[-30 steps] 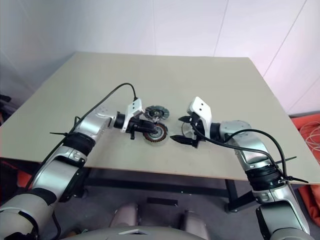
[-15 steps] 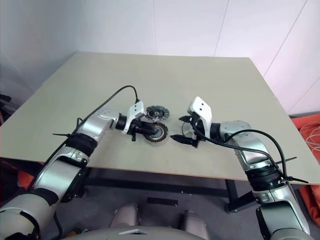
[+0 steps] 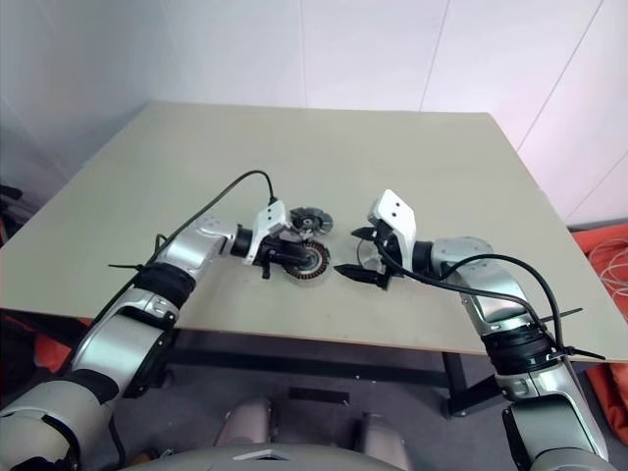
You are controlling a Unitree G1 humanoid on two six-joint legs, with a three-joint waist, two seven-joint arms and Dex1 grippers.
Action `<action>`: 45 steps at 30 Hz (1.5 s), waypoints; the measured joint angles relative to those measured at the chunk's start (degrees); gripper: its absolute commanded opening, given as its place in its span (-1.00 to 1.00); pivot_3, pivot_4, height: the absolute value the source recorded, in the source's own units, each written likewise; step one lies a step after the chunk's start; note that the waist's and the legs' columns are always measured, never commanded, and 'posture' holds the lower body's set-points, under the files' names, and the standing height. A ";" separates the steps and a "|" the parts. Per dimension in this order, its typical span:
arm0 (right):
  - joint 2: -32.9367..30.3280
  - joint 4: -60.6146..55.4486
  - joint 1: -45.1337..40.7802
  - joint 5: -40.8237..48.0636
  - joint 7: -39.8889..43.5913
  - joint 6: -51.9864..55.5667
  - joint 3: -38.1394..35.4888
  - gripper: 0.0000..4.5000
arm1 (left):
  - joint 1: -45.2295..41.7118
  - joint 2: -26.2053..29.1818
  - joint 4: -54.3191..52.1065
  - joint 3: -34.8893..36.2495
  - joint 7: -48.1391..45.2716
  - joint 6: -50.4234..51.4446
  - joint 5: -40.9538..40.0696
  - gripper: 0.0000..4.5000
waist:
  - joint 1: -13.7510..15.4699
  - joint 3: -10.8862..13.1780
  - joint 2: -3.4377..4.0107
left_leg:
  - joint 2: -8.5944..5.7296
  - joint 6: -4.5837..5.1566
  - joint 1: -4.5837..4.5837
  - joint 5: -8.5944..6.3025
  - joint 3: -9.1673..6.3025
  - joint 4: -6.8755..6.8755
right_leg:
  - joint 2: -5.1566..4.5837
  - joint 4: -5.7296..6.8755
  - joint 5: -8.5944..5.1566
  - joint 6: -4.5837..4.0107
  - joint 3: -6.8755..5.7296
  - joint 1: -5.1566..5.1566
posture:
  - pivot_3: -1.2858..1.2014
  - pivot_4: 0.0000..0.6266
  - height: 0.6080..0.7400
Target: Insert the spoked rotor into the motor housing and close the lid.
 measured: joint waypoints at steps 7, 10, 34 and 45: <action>0.00 0.00 0.00 0.00 0.00 0.00 0.00 1.00 | -0.35 0.02 0.10 0.27 0.32 0.60 0.00 -0.65 | -0.01 0.00 0.00 | 0.00 0.01 0.00 0.00 0.00 0.00 | 0.00 -0.01 0.00 0.00 0.00 0.00 | 0.03 -1.00 1.00; 0.00 0.00 0.00 0.00 0.01 0.00 0.00 1.00 | -0.79 0.06 0.16 0.32 0.10 0.82 -0.04 -0.10 | 0.00 0.00 0.00 | 0.00 0.01 -0.01 0.00 0.00 0.00 | -0.01 -0.01 0.00 0.00 0.00 0.00 | 0.03 -1.00 1.00; 0.23 0.00 -0.02 0.12 0.03 0.00 -0.69 1.00 | -1.38 2.81 -14.10 6.54 -2.93 16.02 -10.63 0.98 | -0.13 0.01 -0.01 | 0.01 0.01 -0.10 0.00 0.01 -0.01 | -0.01 -0.01 0.00 0.00 -0.02 -0.11 | 0.03 -1.00 1.00; 1.48 0.00 -0.06 0.09 -0.18 0.02 -0.69 1.00 | 5.31 9.30 -26.56 7.50 -2.52 27.73 -16.48 0.98 | -0.24 0.02 0.01 | 0.02 0.00 -0.09 0.00 0.03 -0.04 | 0.00 -0.02 -0.01 0.00 -0.02 -0.11 | 0.03 -1.00 1.00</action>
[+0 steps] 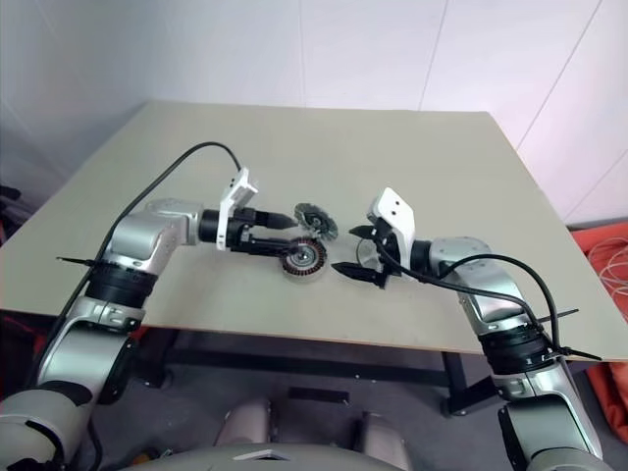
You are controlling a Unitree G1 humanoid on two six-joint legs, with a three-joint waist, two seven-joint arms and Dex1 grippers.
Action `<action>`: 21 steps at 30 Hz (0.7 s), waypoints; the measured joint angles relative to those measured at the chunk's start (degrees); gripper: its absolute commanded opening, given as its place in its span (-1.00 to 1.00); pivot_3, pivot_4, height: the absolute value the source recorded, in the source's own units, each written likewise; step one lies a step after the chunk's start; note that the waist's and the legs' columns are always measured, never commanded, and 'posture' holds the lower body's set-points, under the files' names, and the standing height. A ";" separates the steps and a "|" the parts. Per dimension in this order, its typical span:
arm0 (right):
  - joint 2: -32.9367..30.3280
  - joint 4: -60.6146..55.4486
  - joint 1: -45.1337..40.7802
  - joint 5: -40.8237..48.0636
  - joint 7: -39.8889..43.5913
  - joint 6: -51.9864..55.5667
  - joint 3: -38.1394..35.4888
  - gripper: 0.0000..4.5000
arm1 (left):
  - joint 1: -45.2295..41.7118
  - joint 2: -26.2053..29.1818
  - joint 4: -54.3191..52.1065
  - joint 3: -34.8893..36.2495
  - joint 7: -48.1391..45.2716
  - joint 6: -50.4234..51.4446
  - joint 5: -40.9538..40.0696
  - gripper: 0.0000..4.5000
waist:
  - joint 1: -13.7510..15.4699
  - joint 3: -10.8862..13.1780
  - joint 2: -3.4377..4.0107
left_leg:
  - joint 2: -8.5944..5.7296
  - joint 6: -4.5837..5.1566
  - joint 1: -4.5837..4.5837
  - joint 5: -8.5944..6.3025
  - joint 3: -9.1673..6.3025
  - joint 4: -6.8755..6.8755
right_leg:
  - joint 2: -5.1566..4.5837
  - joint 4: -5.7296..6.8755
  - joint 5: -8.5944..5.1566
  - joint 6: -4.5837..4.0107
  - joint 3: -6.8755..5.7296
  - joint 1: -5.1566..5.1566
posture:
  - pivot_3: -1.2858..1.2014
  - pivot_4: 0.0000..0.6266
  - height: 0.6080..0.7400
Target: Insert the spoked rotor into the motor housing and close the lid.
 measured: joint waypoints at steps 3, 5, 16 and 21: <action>0.60 -0.01 -0.15 -0.02 -0.23 0.20 0.03 1.00 | 2.26 2.00 -3.05 1.20 0.43 2.55 -2.24 0.98 | -0.09 0.00 0.00 | 0.00 0.00 0.00 0.00 0.00 0.00 | 0.00 0.00 0.00 0.00 0.00 -0.01 | 0.03 -1.00 1.00; 1.25 -0.01 -0.34 -0.04 -0.96 0.65 0.06 1.00 | 4.03 4.18 -5.31 3.01 0.70 4.51 -4.13 0.98 | -0.27 0.00 0.00 | 0.01 0.00 0.00 0.00 0.01 -0.02 | 0.03 0.00 0.00 0.00 0.01 -0.03 | 0.03 -1.00 1.00; 6.02 1.14 -4.16 -0.87 -6.95 8.32 1.59 0.28 | 15.53 14.84 -6.39 17.95 7.58 1.00 -7.22 1.00 | -1.50 0.01 0.02 | 0.04 -0.01 0.05 -0.01 -0.01 -0.03 | 0.05 0.00 -0.02 0.03 0.01 0.00 | 0.03 -1.00 1.00; 8.47 1.14 -5.56 -2.05 -8.61 10.91 4.35 -0.51 | 21.04 15.40 -5.29 20.95 10.11 -2.43 -7.31 1.00 | -1.39 0.02 0.00 | 0.04 -0.02 0.02 -0.01 -0.02 -0.09 | 0.04 -0.07 -0.02 0.03 0.01 -0.02 | 0.03 -1.00 1.00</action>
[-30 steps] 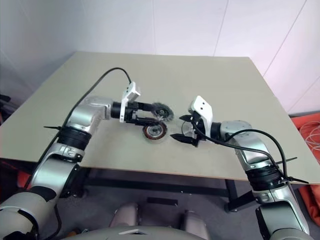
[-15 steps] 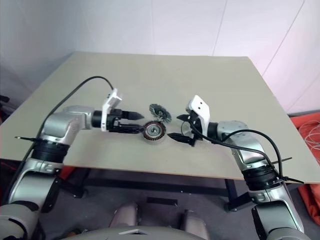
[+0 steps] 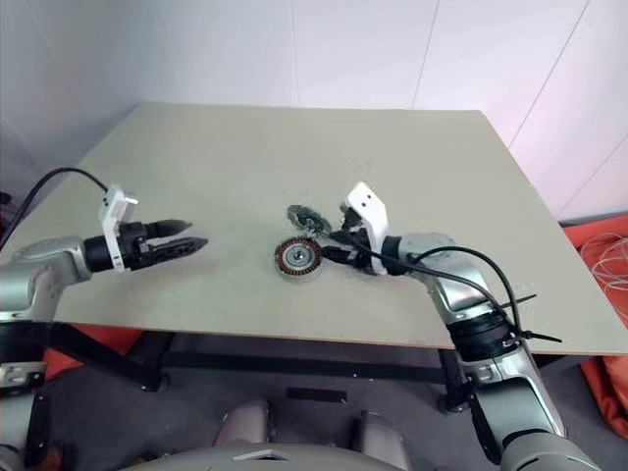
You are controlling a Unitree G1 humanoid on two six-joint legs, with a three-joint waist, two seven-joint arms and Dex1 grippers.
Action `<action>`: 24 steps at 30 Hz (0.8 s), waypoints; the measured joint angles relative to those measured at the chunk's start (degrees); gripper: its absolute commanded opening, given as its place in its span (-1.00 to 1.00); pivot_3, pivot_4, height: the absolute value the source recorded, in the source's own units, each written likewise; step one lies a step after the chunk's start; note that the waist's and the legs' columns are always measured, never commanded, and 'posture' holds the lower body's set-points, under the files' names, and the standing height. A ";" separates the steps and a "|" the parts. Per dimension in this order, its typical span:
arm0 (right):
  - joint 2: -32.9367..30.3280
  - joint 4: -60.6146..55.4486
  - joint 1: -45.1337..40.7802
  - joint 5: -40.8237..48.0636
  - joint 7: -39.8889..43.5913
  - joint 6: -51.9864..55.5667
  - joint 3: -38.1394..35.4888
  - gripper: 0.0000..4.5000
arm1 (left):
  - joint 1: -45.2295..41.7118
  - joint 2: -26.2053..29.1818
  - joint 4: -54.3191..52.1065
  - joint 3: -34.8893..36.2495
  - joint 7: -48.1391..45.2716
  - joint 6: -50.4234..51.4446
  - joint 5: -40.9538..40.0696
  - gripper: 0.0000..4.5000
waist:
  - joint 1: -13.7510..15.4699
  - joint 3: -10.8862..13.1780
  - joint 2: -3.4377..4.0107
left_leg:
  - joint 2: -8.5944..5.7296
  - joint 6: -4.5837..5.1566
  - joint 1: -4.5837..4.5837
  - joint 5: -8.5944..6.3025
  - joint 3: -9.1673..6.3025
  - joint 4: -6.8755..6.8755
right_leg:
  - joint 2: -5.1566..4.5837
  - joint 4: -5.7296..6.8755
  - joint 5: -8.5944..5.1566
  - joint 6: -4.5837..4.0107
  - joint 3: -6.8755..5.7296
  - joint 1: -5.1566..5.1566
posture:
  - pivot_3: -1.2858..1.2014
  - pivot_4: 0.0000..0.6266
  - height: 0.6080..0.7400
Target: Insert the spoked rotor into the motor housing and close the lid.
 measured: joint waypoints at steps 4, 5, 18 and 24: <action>0.72 -0.61 -1.82 -0.51 -0.83 2.31 1.46 -0.99 | 3.29 -0.98 -1.75 0.61 1.45 -1.00 -1.13 1.00 | 0.05 0.00 -0.01 | 0.00 0.00 0.01 0.00 0.00 0.00 | -0.01 0.01 0.00 0.00 0.01 0.02 | 0.03 -1.00 1.00; 0.73 -0.86 -2.10 -0.51 -0.98 2.95 1.49 -0.99 | 3.68 -1.58 -2.08 0.60 1.81 -1.08 -1.41 1.00 | 0.08 0.00 -0.01 | 0.00 0.00 0.01 0.00 0.00 0.00 | -0.01 0.01 0.00 0.00 0.00 0.02 | 0.03 -1.00 1.00; 5.95 2.24 -3.63 -6.52 -5.29 -0.32 6.84 -0.99 | 5.49 -4.69 -4.27 0.54 5.57 -2.06 -3.66 1.00 | -0.23 0.00 -0.03 | 0.04 -0.04 0.07 0.02 0.01 -0.01 | 0.04 0.08 0.00 0.00 0.04 -0.01 | 0.03 -1.00 1.00; 8.00 6.00 -3.65 -8.21 -6.48 -2.93 7.30 -0.99 | 6.69 -4.79 -4.83 0.54 6.78 -2.28 -3.94 1.00 | -0.20 0.00 -0.04 | 0.03 -0.04 0.08 0.02 0.01 -0.01 | 0.03 0.08 0.00 0.00 0.04 0.01 | 0.03 -1.00 1.00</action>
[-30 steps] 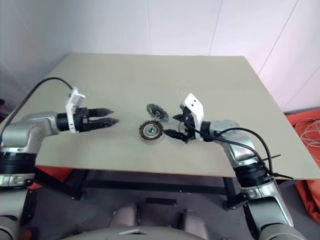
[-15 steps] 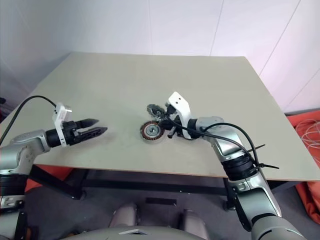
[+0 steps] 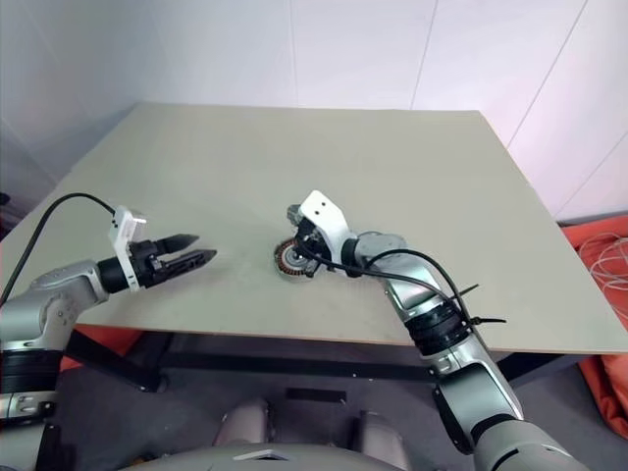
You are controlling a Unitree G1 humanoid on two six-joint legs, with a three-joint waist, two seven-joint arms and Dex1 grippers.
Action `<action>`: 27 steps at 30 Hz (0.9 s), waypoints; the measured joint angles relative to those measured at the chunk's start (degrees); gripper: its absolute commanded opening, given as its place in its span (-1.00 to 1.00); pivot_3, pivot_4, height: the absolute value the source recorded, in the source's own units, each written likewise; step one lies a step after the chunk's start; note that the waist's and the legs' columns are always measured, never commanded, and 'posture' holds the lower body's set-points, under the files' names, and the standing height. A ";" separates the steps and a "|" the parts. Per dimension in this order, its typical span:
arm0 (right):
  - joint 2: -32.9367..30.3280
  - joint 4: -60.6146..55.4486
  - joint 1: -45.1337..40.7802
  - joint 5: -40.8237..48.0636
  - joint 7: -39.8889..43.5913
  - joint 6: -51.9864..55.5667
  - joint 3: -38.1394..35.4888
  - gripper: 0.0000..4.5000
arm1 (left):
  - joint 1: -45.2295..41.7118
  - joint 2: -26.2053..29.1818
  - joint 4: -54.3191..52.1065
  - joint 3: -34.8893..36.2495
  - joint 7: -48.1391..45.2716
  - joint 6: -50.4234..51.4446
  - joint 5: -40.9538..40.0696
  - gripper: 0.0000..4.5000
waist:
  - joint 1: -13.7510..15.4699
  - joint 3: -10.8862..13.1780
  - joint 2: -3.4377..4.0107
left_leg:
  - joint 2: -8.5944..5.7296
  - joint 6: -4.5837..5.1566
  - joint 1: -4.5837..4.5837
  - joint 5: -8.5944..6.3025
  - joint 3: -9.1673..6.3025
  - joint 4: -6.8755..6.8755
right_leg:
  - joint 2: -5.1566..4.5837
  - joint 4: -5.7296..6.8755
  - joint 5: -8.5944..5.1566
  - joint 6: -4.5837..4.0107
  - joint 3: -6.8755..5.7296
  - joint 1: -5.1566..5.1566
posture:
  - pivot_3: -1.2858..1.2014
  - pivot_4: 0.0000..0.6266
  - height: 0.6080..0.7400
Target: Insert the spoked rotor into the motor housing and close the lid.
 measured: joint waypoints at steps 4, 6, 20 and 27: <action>0.76 1.23 -0.01 -0.43 -0.27 -0.98 0.00 -0.99 | 0.08 -0.01 -0.18 0.00 0.34 -0.04 -0.12 1.00 | -0.06 0.00 0.00 | 0.02 -0.01 0.03 0.00 0.00 0.00 | 0.01 0.02 0.00 0.00 0.00 0.00 | 0.03 -1.00 1.00; 1.20 2.18 -0.01 -0.83 -0.63 -1.49 0.00 -0.99 | 0.08 -0.13 -0.26 0.00 0.43 -0.10 -0.14 1.00 | -0.08 0.00 0.00 | 0.01 -0.01 0.02 0.01 0.00 0.00 | 0.01 0.02 0.00 0.00 0.00 0.00 | 0.03 -1.00 1.00; 1.96 5.41 -0.12 -3.08 -1.18 -0.43 0.43 -0.99 | 0.07 -0.80 -0.58 0.00 0.99 -0.13 -0.88 1.00 | -0.09 -0.02 -0.02 | 0.02 0.01 0.15 -0.01 0.00 0.00 | 0.01 0.04 0.00 0.00 0.00 0.10 | 0.03 -1.00 1.00; 4.08 4.72 -0.13 -0.69 -0.90 1.27 -2.04 -0.99 | -0.07 -0.80 -0.64 -0.01 1.08 -0.13 -1.00 1.00 | -0.08 -0.02 -0.03 | 0.02 0.01 0.12 0.00 -0.01 0.01 | 0.01 0.13 0.00 0.00 0.01 0.03 | 0.03 -1.00 1.00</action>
